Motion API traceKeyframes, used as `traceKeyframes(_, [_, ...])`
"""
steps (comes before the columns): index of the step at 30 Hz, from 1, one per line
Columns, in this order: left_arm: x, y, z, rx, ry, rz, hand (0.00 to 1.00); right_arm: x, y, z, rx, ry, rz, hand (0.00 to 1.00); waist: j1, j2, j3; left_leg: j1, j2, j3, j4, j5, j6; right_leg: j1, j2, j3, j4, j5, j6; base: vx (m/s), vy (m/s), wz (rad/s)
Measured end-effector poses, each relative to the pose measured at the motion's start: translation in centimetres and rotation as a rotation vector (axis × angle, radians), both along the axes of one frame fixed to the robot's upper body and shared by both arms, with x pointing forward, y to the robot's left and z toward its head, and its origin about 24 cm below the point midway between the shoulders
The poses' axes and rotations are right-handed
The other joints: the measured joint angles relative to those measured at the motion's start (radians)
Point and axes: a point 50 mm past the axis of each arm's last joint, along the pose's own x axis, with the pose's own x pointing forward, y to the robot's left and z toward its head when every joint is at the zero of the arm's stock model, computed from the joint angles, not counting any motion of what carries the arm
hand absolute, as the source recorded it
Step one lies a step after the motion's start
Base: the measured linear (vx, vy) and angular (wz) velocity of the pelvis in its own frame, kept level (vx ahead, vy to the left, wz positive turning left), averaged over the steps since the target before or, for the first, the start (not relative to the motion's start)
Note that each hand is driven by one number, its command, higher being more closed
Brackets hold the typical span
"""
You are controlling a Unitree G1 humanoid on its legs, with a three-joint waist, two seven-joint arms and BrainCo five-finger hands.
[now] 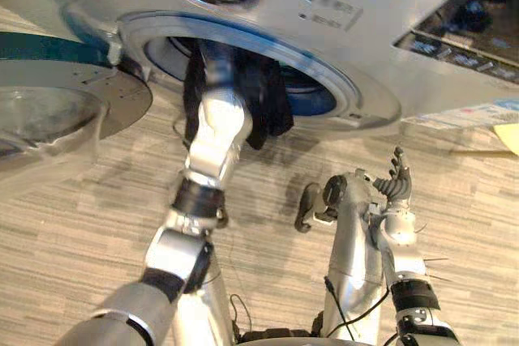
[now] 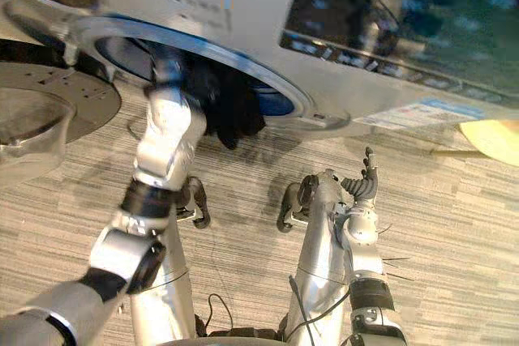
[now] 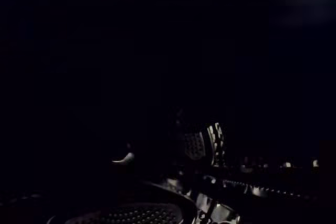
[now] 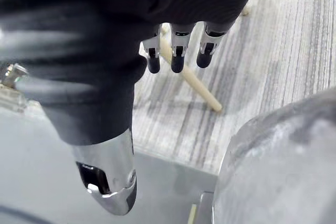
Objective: Pick up the laundry basket with both hands and put the clothes into the washing machine.
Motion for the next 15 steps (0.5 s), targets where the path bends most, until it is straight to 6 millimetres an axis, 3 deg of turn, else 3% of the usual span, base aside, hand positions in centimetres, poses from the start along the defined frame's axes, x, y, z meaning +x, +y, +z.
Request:
traceKeyframes(6, [-0.5,0.8,6.5,0.141,-0.17,0.178,1.0,0.1,1.0,0.6,0.058,-0.07,0.012,0.0,-0.026,-0.021,-0.005,-0.06,0.025,-0.02,0.032,0.001,-0.002,-0.051,0.027,-0.009,0.015,0.012,-0.008,0.01,-0.055,-0.14])
traceKeyframes(10, [-1.2,1.5,8.6,0.186,-0.246,0.316,1.0,0.1,1.3,1.1,0.074,-0.118,0.019,0.0,-0.04,-0.038,-0.004,-0.1,0.031,-0.025,0.042,0.001,-0.002,-0.088,0.035,-0.013,0.015,0.023,-0.011,0.02,-0.027,-0.12])
traceKeyframes(11, [-1.4,1.8,9.1,0.197,-0.266,0.355,0.0,0.1,1.3,1.3,0.073,-0.132,0.018,0.0,-0.046,-0.038,-0.004,-0.112,0.031,-0.027,0.044,0.001,-0.002,-0.098,0.036,-0.014,0.015,0.025,-0.009,0.02,-0.016,-0.04])
traceKeyframes(15, [-1.6,2.2,10.0,0.204,-0.284,0.445,0.0,0.0,1.1,1.6,0.072,-0.156,0.005,0.0,-0.048,-0.039,-0.004,-0.129,0.03,-0.031,0.044,0.001,-0.002,-0.113,0.034,-0.013,0.014,0.026,-0.008,0.05,-0.028,-0.01])
